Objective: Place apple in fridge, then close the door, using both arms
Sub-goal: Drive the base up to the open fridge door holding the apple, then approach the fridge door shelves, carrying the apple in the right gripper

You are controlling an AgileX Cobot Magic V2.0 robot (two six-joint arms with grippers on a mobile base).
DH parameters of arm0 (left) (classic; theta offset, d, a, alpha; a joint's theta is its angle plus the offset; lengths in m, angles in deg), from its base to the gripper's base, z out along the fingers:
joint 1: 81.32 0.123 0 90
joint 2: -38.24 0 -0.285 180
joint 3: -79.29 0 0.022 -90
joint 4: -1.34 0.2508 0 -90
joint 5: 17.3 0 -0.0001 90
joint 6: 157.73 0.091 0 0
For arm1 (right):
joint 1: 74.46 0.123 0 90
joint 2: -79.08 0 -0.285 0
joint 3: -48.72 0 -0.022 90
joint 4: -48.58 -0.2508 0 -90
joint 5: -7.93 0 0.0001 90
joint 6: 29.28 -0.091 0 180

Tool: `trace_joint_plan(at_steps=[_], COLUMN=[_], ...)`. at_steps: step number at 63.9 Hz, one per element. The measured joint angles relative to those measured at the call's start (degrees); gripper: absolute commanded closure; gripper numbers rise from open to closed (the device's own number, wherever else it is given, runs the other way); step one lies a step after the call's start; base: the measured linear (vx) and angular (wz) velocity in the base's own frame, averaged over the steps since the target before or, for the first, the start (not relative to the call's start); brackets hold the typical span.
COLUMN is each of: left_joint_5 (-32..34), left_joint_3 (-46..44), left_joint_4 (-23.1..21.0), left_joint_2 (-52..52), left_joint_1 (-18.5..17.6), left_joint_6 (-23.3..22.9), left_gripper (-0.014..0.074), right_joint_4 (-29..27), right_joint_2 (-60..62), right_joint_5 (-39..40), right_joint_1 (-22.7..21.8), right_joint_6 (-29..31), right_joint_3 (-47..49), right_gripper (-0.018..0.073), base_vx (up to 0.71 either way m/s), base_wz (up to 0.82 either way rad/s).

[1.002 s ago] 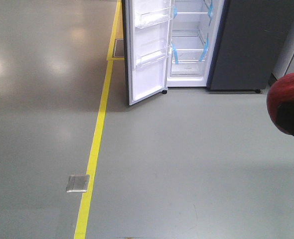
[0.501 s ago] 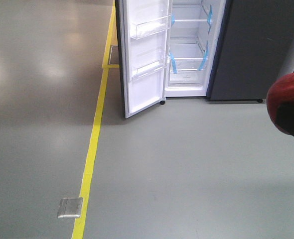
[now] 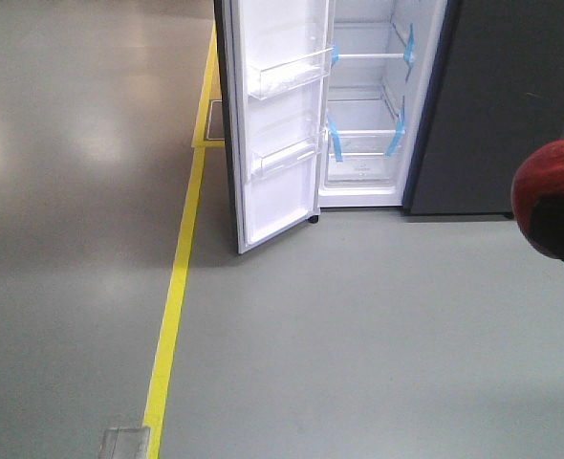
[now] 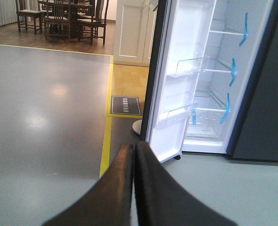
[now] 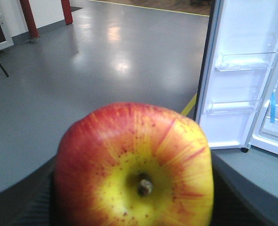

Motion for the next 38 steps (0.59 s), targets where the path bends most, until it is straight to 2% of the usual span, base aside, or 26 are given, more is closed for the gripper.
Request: trace_joint_plan(at_steps=[38], left_joint_5=[0.00], left_joint_3=[0.00], left_joint_4=[0.00], left_joint_2=[0.00], left_joint_1=[0.00], left_joint_6=[0.00], left_gripper=[0.0603], right_joint_4=[0.00], right_joint_2=[0.00], right_joint_5=[0.00], right_joint_1=[0.00], right_joint_6=[0.00], right_joint_3=[0.00], right_gripper=[0.0566], base_vx=[0.30], base_wz=[0.02])
